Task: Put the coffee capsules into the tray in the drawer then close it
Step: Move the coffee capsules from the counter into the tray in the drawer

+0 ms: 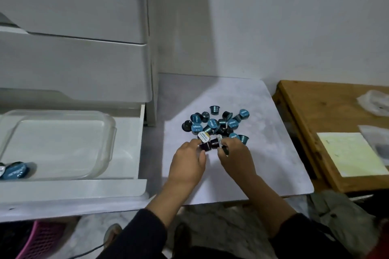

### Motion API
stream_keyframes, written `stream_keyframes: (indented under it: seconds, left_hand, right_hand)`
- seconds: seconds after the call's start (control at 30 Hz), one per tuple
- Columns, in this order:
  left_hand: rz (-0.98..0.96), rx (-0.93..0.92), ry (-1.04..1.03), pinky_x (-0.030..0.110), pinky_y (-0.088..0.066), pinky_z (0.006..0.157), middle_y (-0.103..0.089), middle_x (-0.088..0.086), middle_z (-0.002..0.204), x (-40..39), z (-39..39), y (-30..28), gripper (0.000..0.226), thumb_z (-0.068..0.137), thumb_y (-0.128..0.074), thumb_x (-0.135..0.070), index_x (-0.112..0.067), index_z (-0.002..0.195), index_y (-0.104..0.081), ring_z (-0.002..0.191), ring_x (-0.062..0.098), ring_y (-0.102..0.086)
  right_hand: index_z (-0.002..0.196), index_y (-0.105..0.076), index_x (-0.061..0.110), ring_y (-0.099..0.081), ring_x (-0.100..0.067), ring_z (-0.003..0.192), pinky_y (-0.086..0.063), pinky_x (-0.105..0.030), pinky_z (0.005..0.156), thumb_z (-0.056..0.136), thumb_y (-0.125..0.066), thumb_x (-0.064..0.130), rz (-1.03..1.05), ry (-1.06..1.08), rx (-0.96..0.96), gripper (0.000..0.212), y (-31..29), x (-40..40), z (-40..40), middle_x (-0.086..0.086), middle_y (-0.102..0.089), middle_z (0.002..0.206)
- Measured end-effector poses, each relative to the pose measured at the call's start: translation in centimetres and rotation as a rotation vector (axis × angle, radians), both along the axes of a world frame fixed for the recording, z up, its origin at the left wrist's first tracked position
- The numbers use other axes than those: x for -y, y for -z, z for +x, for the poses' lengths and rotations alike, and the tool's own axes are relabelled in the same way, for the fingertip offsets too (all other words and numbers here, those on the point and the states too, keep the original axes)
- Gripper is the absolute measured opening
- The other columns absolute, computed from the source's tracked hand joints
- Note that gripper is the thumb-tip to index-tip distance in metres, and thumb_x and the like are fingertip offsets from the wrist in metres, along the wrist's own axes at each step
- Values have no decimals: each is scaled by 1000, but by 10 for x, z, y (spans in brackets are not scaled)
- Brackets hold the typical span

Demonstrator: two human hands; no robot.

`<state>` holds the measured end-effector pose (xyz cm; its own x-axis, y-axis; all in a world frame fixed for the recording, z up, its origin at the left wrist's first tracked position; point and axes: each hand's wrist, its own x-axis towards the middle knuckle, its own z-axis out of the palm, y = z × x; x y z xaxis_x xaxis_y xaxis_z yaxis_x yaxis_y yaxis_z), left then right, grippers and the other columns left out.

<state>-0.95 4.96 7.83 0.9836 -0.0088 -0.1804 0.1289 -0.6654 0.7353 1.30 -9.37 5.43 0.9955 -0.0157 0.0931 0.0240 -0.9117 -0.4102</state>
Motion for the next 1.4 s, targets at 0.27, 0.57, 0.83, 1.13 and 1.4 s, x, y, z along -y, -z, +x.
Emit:
stream_keyframes:
  seconds: [0.27, 0.57, 0.83, 1.13, 1.4]
  left_hand:
    - [-104, -112, -171, 26, -43, 85, -67, 16, 105, 35, 30, 52, 33, 90, -51, -20, -19, 123, -55, 100, 30, -60]
    - [-282, -132, -401, 11, -33, 62, -69, -1, 87, 39, 29, 53, 19, 92, -52, -26, -17, 93, -70, 78, 9, -54]
    - [-365, -130, -559, -8, -35, 59, -67, -5, 82, 30, 22, 60, 11, 84, -62, -9, -14, 88, -71, 74, 7, -59]
    - [-415, -139, -531, 18, -42, 77, -68, -5, 86, 23, 19, 63, 23, 90, -52, -6, -19, 90, -71, 82, 10, -60]
    - [-436, -121, -526, 21, -47, 82, -71, -2, 93, 19, 19, 47, 27, 88, -52, -5, -20, 93, -74, 80, 10, -59]
  right_hand:
    - [67, -65, 0, -59, -29, 46, -39, -18, 37, 55, -74, 2, -66, -63, 20, 16, 29, 9, 28, -15, -62, 57]
    - [97, -68, 7, -61, -28, 87, -49, -35, 70, 82, -59, 11, 39, -82, -79, 18, 42, 3, 19, -13, -61, 100]
    - [99, -70, 4, -48, -21, 118, -29, -14, 85, 89, -57, 13, 202, 29, -128, 19, 36, -4, 5, -12, -61, 116]
    - [83, -72, 7, -61, -21, 82, -35, -21, 66, 80, -59, 7, 301, 150, -199, 14, 41, -5, 15, -8, -72, 84]
    - [91, -72, 10, -59, -5, 64, -41, -7, 57, 84, -58, 3, 530, 232, -277, 17, 22, 2, 19, 1, -67, 79]
